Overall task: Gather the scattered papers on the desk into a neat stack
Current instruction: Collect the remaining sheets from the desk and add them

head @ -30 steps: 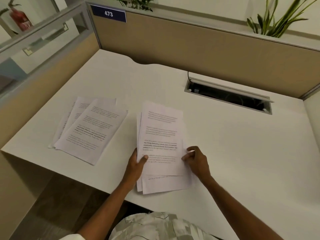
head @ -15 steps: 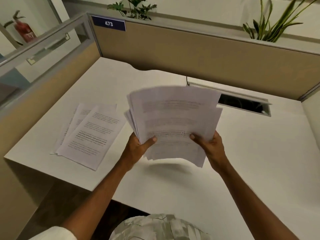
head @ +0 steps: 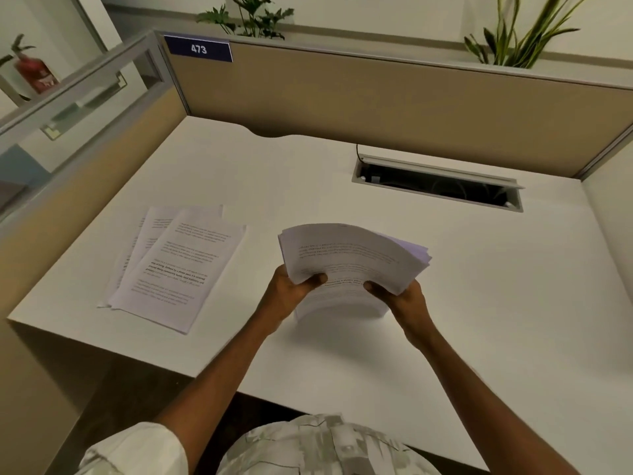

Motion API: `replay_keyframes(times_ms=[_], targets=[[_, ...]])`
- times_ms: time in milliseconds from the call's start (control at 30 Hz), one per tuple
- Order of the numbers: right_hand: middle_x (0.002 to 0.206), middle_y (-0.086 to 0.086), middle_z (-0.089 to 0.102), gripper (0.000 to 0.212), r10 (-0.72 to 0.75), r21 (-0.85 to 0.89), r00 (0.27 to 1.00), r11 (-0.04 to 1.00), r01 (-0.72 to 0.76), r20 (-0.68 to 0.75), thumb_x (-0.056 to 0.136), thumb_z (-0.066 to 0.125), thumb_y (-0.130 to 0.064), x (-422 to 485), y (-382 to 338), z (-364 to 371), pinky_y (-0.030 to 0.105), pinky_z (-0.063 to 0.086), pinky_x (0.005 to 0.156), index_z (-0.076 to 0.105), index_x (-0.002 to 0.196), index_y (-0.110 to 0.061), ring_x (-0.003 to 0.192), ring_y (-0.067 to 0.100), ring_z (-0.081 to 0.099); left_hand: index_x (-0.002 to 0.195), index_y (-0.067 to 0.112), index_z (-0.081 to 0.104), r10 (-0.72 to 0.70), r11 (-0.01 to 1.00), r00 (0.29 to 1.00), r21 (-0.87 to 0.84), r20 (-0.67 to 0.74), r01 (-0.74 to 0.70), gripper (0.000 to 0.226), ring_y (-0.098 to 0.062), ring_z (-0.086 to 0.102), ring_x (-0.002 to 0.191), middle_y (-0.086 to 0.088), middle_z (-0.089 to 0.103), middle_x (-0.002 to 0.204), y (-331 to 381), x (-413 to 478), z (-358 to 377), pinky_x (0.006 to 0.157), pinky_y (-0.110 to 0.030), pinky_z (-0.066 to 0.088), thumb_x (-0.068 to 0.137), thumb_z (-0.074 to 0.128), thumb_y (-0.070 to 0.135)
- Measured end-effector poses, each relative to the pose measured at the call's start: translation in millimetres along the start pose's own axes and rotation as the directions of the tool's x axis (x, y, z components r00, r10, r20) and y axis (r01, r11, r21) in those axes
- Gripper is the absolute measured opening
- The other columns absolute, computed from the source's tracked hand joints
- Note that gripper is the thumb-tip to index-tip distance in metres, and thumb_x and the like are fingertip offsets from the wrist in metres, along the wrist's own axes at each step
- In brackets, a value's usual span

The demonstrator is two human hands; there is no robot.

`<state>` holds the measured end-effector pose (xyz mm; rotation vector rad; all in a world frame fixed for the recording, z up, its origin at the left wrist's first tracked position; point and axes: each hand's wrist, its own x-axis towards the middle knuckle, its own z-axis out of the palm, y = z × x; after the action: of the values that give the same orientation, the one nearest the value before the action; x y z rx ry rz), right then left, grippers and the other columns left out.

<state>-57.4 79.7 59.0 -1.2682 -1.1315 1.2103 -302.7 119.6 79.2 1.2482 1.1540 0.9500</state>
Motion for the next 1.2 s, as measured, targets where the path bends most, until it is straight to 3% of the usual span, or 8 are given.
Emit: replay_keyframes(times_ms=[167, 300, 567, 733, 833, 900, 1067, 1200], targets=[[0.127, -0.001, 0.075, 0.040, -0.048, 0.016, 0.997, 0.999, 0.049, -0.054, 0.096, 0.075, -0.014, -3.6, -2.4, -19.0, 0.030, 0.060, 0.095, 0.067, 0.132, -0.029, 0.117, 0.018, 0.071, 0.118, 0.043, 0.061, 0.040, 0.998, 0.996, 0.059, -0.078, -0.035, 0.038, -0.005, 0.069, 0.104, 0.019, 0.073, 0.110, -4.6, -7.3, -15.7, 0.078, -0.019, 0.059, 0.089, 0.076, 0.023], [0.122, -0.002, 0.077, 0.033, -0.091, -0.004, 0.992, 0.996, 0.091, -0.085, 0.100, 0.067, -0.008, -11.1, -6.5, -24.8, 0.028, 0.058, 0.097, 0.074, 0.117, -0.035, 0.115, 0.018, 0.073, 0.122, 0.046, 0.055, 0.086, 0.987, 0.995, 0.143, -0.046, -0.079, 0.034, -0.005, 0.066, 0.114, 0.015, 0.071, 0.120, -9.5, -17.6, -23.0, 0.093, -0.022, 0.056, 0.104, 0.053, 0.018], [0.115, -0.004, 0.080, 0.027, -0.229, -0.027, 0.950, 0.973, 0.228, -0.212, 0.100, 0.068, -0.008, -16.1, -21.9, -21.4, 0.018, 0.056, 0.089, 0.076, 0.112, -0.032, 0.108, 0.014, 0.075, 0.124, 0.056, 0.043, 0.279, 0.929, 0.959, 0.268, -0.055, -0.255, 0.035, -0.003, 0.063, 0.110, 0.023, 0.062, 0.115, 9.6, -20.9, -9.2, 0.079, -0.017, 0.057, 0.106, 0.038, 0.026], [0.111, -0.013, 0.081, 0.033, -0.138, -0.108, 0.978, 0.987, 0.122, -0.156, 0.099, 0.069, -0.006, -25.2, -6.2, -25.8, 0.014, 0.054, 0.088, 0.079, 0.113, -0.034, 0.107, 0.005, 0.075, 0.138, 0.041, 0.035, 0.179, 0.935, 0.983, 0.304, 0.043, -0.183, 0.036, -0.011, 0.058, 0.120, 0.005, 0.057, 0.130, -15.0, -21.1, -4.9, 0.093, -0.025, 0.055, 0.109, 0.035, 0.020], [0.108, -0.018, 0.081, 0.032, -0.116, -0.155, 0.980, 0.984, 0.091, -0.161, 0.098, 0.070, -0.006, -28.3, 3.6, -26.6, 0.012, 0.053, 0.086, 0.078, 0.109, -0.035, 0.103, 0.000, 0.075, 0.128, 0.039, 0.039, 0.157, 0.922, 0.987, 0.353, 0.025, -0.156, 0.026, -0.007, 0.062, 0.111, 0.014, 0.060, 0.118, -28.5, -22.8, -2.9, 0.083, -0.014, 0.056, 0.107, 0.035, 0.024], [0.107, -0.014, 0.081, 0.028, -0.115, -0.134, 0.978, 0.987, 0.092, -0.176, 0.097, 0.071, -0.008, -26.1, 5.2, -29.8, 0.014, 0.054, 0.086, 0.080, 0.108, -0.032, 0.102, 0.003, 0.075, 0.123, 0.040, 0.042, 0.153, 0.924, 0.988, 0.356, -0.009, -0.140, 0.022, -0.004, 0.066, 0.104, 0.019, 0.062, 0.113, -31.9, -23.3, -4.0, 0.077, -0.012, 0.056, 0.103, 0.035, 0.032], [0.113, -0.001, 0.081, 0.022, -0.060, -0.058, 0.988, 0.997, 0.052, -0.143, 0.096, 0.074, -0.016, -15.8, 1.4, -43.0, 0.029, 0.060, 0.093, 0.081, 0.117, -0.018, 0.108, 0.018, 0.077, 0.121, 0.013, 0.047, 0.105, 0.916, 0.994, 0.386, 0.024, -0.107, 0.020, -0.019, 0.070, 0.099, -0.002, 0.068, 0.114, -30.9, -17.6, -10.9, 0.078, -0.038, 0.064, 0.109, 0.036, 0.024], [0.121, 0.006, 0.078, 0.026, 0.121, -0.003, 0.993, 0.993, -0.121, -0.007, 0.101, 0.067, -0.018, -9.4, 6.6, -48.0, 0.038, 0.062, 0.092, 0.074, 0.126, -0.014, 0.112, 0.027, 0.075, 0.123, 0.010, 0.051, 0.019, 0.949, 0.998, 0.313, 0.057, -0.036, 0.023, -0.015, 0.070, 0.096, -0.004, 0.070, 0.112, -25.1, -19.0, -15.2, 0.073, -0.023, 0.057, 0.110, 0.037, 0.021]])
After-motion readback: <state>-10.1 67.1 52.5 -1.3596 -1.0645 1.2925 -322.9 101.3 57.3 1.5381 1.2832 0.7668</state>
